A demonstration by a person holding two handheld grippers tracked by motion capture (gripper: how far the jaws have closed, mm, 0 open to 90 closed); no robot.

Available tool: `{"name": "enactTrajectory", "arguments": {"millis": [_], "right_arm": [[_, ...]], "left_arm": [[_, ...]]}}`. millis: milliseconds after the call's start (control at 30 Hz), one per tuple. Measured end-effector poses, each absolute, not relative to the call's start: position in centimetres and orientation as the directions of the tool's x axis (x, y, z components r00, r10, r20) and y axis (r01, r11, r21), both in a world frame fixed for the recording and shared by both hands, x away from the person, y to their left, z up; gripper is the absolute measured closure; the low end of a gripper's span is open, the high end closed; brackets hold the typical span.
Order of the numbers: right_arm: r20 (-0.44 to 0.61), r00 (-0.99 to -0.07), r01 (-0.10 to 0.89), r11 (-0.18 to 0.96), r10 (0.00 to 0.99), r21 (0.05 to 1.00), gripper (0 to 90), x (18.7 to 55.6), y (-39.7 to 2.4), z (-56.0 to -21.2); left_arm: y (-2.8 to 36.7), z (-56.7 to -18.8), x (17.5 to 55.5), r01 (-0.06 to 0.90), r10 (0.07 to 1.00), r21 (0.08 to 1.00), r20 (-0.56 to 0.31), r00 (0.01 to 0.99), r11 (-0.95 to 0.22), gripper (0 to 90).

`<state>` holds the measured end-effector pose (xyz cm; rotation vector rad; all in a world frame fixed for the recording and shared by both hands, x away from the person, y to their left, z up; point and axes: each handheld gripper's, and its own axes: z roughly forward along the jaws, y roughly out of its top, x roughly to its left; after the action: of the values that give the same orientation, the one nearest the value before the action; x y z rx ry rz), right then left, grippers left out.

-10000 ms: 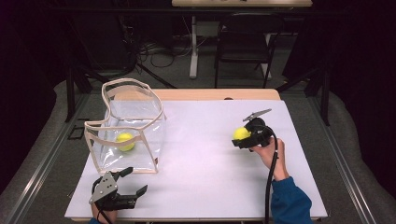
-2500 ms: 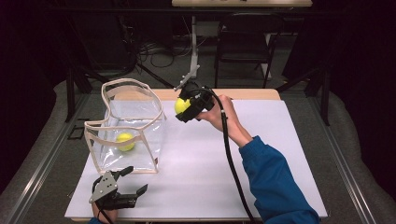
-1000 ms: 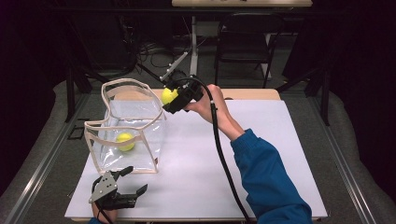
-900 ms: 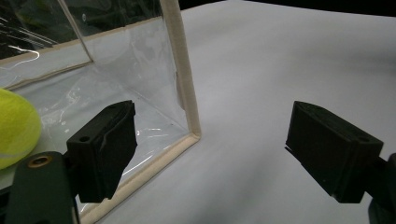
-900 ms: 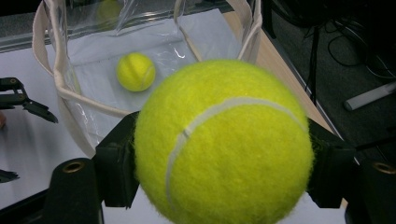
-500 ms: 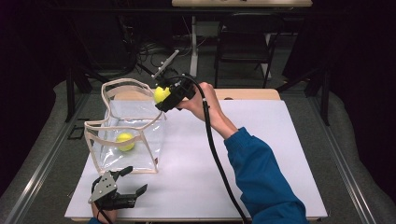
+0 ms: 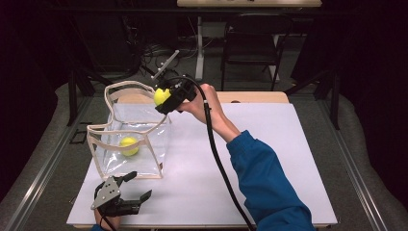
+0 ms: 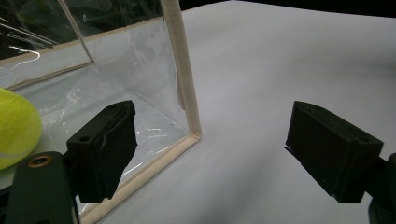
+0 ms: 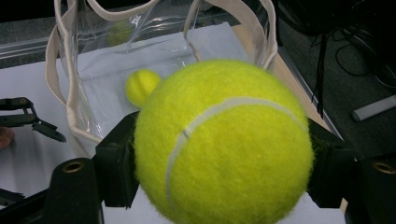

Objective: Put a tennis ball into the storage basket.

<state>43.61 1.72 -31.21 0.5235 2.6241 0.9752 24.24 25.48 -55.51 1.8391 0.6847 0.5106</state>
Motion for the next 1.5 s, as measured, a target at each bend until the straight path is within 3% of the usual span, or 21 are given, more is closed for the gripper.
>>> {"name": "enactTrajectory", "arguments": {"millis": [1500], "right_arm": [[-0.157, -0.903, 0.215, 0.738, 0.399, 0.639, 25.9, 44.2, 5.6, -32.4]], "left_arm": [[25.5, -55.6, 24.3, 0.214, 0.669, 0.937, 0.026, 0.743, -0.274, 15.9]]}}
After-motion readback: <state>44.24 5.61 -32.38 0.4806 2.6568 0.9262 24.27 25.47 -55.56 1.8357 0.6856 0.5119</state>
